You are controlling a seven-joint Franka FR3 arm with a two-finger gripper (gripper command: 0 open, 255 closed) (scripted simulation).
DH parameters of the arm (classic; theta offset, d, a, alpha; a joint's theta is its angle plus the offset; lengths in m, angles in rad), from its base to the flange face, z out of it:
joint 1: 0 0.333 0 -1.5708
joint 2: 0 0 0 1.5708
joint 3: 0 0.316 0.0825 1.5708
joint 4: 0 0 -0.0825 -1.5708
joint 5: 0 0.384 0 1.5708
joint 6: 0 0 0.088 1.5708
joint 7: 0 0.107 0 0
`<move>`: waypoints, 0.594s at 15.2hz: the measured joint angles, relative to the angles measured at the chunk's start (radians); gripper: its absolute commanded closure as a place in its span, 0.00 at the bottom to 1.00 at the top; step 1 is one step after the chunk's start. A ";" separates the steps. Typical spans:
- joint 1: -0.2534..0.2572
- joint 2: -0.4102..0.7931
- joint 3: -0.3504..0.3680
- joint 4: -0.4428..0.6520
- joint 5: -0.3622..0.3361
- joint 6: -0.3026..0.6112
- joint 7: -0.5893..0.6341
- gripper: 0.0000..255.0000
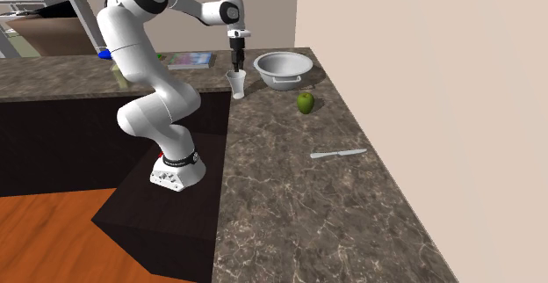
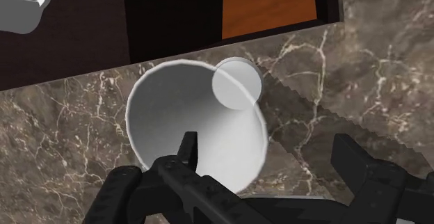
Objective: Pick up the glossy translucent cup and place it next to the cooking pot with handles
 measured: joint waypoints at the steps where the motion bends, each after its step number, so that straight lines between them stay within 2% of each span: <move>1: -0.003 0.002 -0.003 0.030 -0.005 -0.029 0.004 0.00; 3: -0.003 0.012 -0.013 0.071 -0.017 -0.074 0.011 0.00; 9: -0.003 0.012 -0.013 0.083 -0.018 -0.086 0.013 0.00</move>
